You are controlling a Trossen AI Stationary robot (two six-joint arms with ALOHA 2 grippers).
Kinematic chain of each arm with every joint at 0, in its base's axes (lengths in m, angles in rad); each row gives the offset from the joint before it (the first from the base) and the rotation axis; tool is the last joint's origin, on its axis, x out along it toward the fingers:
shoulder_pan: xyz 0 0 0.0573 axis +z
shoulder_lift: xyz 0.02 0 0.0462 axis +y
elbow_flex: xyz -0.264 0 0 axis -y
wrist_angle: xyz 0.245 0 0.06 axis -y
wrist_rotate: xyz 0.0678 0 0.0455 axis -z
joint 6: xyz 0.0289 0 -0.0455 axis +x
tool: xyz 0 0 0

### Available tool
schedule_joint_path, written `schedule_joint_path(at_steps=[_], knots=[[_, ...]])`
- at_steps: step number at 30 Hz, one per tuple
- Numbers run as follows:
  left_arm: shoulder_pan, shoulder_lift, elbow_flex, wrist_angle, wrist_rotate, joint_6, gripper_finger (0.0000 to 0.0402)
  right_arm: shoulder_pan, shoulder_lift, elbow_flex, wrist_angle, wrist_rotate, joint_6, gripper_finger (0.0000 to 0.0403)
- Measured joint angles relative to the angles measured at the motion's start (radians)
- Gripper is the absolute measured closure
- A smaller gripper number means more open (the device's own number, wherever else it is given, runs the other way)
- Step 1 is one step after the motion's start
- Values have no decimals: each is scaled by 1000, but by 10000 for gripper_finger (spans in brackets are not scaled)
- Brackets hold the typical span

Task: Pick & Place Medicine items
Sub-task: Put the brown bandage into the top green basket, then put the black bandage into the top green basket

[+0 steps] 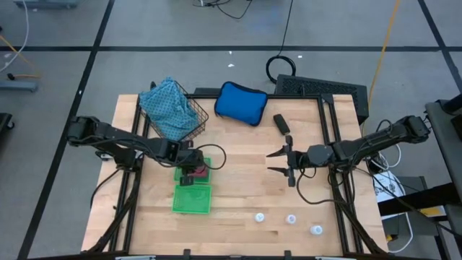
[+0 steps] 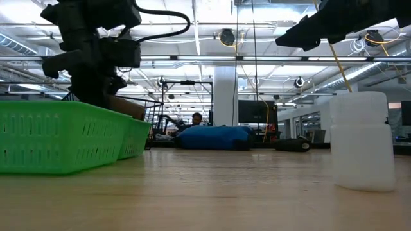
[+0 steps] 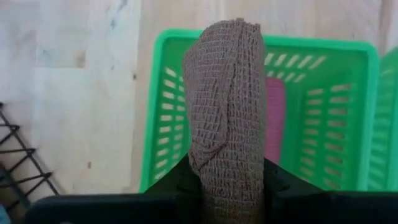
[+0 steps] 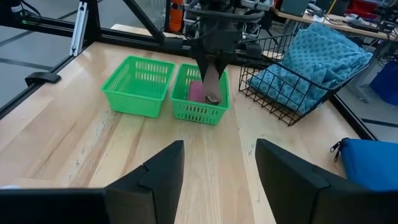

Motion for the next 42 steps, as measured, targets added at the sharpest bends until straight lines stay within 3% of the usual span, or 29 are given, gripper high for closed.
schedule_joint_path(at_steps=[7,17,22,28,33,42], knots=[[0,0,0,-1,29,-32,316,0,0,0,0,0,0,216],[0,0,0,-36,-38,-84,218,0,0,0,-1,0,1,216],[0,0,0,-48,-38,-82,190,0,0,0,-1,0,1,216],[0,0,13,-84,-12,-82,183,0,0,0,-1,0,1,216],[0,0,78,-192,-5,-113,182,0,0,0,-2,0,0,216],[0,0,203,-209,-6,-103,183,0,0,0,-2,0,24,216]])
